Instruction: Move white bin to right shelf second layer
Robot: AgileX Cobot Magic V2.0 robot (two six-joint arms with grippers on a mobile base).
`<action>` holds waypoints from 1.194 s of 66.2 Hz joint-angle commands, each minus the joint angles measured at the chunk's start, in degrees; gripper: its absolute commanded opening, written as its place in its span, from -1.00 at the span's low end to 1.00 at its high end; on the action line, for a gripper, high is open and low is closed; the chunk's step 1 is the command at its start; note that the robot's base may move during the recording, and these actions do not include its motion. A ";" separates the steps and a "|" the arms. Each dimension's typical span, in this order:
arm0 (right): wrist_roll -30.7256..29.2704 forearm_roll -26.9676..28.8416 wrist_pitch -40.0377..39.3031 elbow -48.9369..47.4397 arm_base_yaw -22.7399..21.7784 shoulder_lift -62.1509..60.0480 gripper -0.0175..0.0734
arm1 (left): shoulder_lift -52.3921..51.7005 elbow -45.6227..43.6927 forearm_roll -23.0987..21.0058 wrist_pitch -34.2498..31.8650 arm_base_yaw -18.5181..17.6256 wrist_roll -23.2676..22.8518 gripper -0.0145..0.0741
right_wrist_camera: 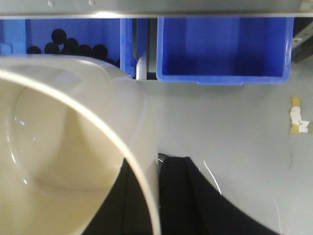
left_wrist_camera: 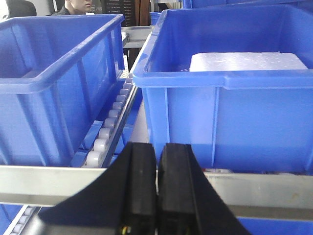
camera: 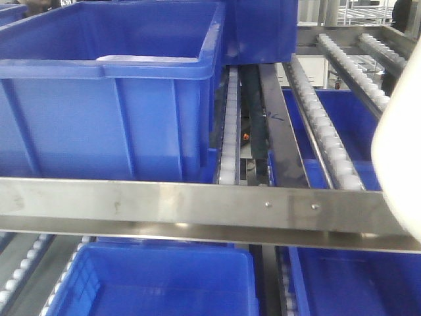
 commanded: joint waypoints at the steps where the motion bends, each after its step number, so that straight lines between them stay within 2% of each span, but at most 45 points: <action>1: -0.47 -0.27 -2.86 -1.57 -0.29 -0.14 -0.46 | -0.98 2.13 -0.35 -4.98 -0.19 -0.15 -0.48; 37: -0.47 -0.30 -3.08 -1.57 -0.29 -0.14 -0.46 | -0.98 2.13 -0.35 -4.98 -0.19 -0.15 -0.48; 48: -0.75 -5.71 -6.18 -1.57 -0.29 -0.14 -0.46 | -0.98 2.13 -0.35 -4.98 -0.19 -0.15 -0.48; 79: -0.75 -5.85 -7.18 -1.57 -0.29 -0.14 -0.46 | -0.98 2.13 -0.35 -4.98 -0.19 -0.15 -0.48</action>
